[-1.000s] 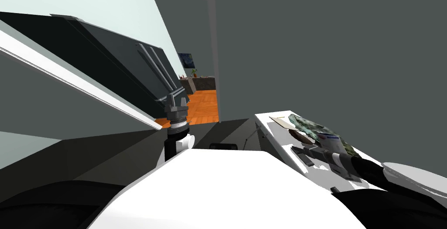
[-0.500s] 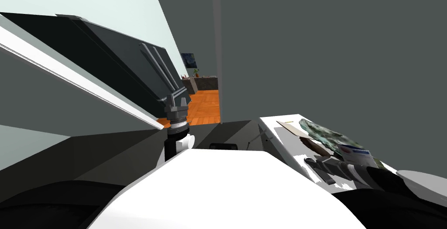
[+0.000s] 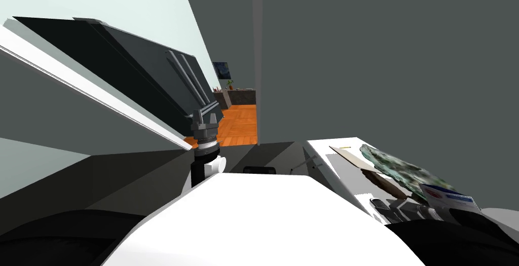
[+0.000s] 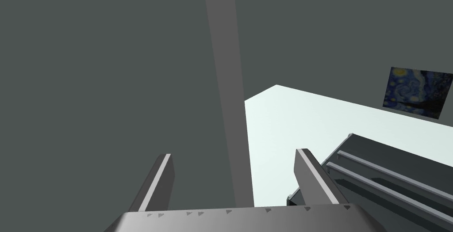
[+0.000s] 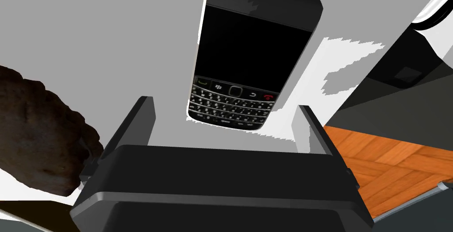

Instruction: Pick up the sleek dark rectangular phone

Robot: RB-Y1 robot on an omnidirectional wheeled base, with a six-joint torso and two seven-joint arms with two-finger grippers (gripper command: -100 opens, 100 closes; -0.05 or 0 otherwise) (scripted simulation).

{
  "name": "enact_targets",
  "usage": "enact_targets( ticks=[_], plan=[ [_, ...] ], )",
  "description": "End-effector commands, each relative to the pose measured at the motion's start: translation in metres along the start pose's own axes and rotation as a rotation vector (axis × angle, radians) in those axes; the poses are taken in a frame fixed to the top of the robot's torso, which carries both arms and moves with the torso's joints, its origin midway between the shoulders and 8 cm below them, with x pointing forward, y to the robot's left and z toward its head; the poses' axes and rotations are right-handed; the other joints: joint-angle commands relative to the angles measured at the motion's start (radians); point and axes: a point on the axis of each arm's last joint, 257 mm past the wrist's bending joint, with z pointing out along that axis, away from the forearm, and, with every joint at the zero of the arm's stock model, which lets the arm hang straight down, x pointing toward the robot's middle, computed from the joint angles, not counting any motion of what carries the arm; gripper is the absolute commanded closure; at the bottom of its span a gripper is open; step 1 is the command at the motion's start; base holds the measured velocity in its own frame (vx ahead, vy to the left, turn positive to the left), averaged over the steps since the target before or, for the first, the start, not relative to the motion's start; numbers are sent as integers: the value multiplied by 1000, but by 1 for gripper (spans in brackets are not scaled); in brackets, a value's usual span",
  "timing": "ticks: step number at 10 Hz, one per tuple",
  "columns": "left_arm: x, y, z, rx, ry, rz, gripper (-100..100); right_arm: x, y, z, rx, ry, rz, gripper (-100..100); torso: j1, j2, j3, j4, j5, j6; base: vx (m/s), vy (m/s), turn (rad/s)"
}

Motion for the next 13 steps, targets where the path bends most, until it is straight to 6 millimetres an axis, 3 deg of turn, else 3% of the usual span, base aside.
enact_targets(
  ticks=[1, 3, 4, 5, 7, 8, 9, 13],
  plan=[
    [0, 0, 0, 0, 0, 0, 0, 34, 2, -7, -9, 92, -9, -100, 0, 0, 0, 0, 0, 0, 93, 57, 55],
    [0, 0, 0, 0, 0, 0, 0, 31, 3, -4, -10, 82, -8, -100, 0, 1, 1, 0, 0, 0, 38, 21, 6],
    [0, 0, 0, 0, 0, 0, 0, 32, 3, -5, -9, 83, -8, 0, -1, 4, 2, 1, 0, 0, 0, 0, 0],
    [0, 0, 0, 0, 0, 0, 0, 43, 10, 7, -9, 84, 3, -100, -2, 5, 3, 1, 0, 0, 17, -16, 79],
    [0, 0, 0, 0, 0, 0, 0, 54, 18, 19, -10, 85, 14, -100, -4, 4, 2, 1, -1, 0, 28, -31, 74],
    [0, 0, 0, 0, 0, 0, 0, 49, 16, 15, -11, 84, 12, -100, -5, 4, 2, 1, -2, 0, 10, -15, 10],
    [0, 0, 0, 0, 0, 0, 0, 50, 16, 15, -11, 85, 12, 100, -7, 5, 3, 1, -3, 0, 0, 0, 0],
    [0, 0, 0, 0, 0, 0, 0, 50, 16, 15, -10, 85, 13, 100, -7, 6, 3, 1, -3, 0, 0, 0, 0]
  ],
)
